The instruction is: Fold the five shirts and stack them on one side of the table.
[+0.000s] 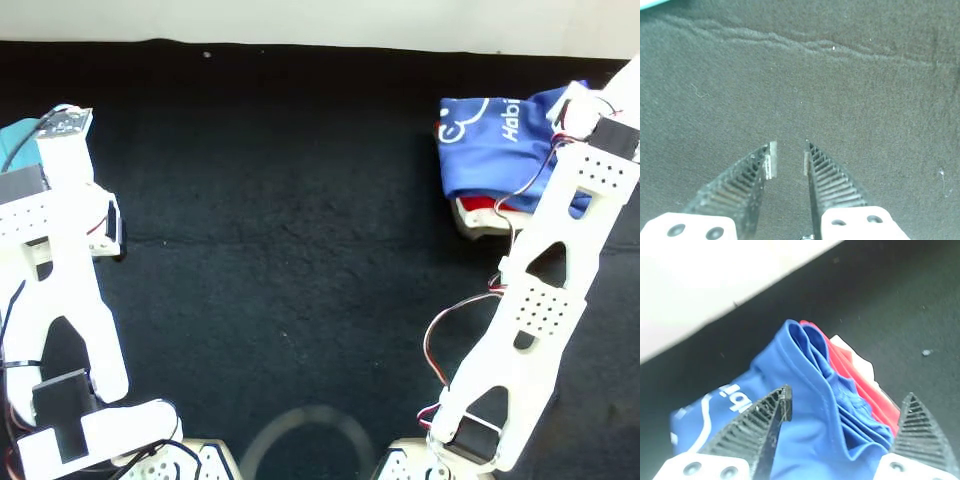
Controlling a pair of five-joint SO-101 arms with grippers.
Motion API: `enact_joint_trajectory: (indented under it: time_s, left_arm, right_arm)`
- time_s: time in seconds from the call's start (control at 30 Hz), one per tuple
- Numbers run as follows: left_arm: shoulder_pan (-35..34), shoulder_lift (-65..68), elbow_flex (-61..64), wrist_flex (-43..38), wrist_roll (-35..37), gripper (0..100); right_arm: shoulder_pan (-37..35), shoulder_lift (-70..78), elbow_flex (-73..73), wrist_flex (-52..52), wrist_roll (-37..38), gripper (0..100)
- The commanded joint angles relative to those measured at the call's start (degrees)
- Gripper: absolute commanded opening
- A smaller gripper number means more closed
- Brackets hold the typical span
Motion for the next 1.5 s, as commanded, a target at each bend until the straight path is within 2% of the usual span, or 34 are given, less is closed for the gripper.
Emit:
enact_joint_trajectory:
  time_s: [0.0,0.13,0.17,0.3,0.37,0.5,0.77,1.1,1.27,1.47]
  left_arm:
    - [-0.6,-2.2,-2.1,-0.6,-0.4,11]
    - [-0.6,-2.2,-2.1,-0.6,-0.4,11]
    - [-0.6,-2.2,-2.1,-0.6,-0.4,11]
    - [-0.5,-2.2,-2.1,-0.6,-0.4,11]
    - [-0.4,-2.2,-2.1,-0.6,-0.4,11]
    - [-0.4,-2.2,-2.1,-0.6,-0.4,11]
    - [-0.3,-2.1,-2.1,-0.6,-0.4,11]
    - [-0.2,-2.1,-2.0,-0.6,-0.4,11]
    - [-0.2,-2.1,-2.0,-0.3,-0.4,11]
    - [-0.2,-2.1,-2.0,-0.3,-0.4,11]
  right_arm:
    - [-2.2,-3.2,-6.1,0.4,-0.8,29.7]
    - [-5.5,-3.2,-11.6,4.1,3.1,28.8]
    - [-6.5,-3.2,-12.7,5.8,4.4,25.7]
    - [-10.0,-2.5,-13.8,9.5,11.9,0.0]
    - [-10.1,-1.9,-12.6,12.0,14.3,2.8]
    - [-7.8,2.5,-11.0,10.7,14.3,0.6]
    - [0.6,13.9,-11.1,-11.8,14.3,0.6]
    - [4.4,24.1,-10.9,-23.1,14.4,0.6]
    - [5.1,24.4,-11.4,-23.5,14.3,0.9]
    - [2.7,16.4,-11.4,-18.8,13.5,0.9]
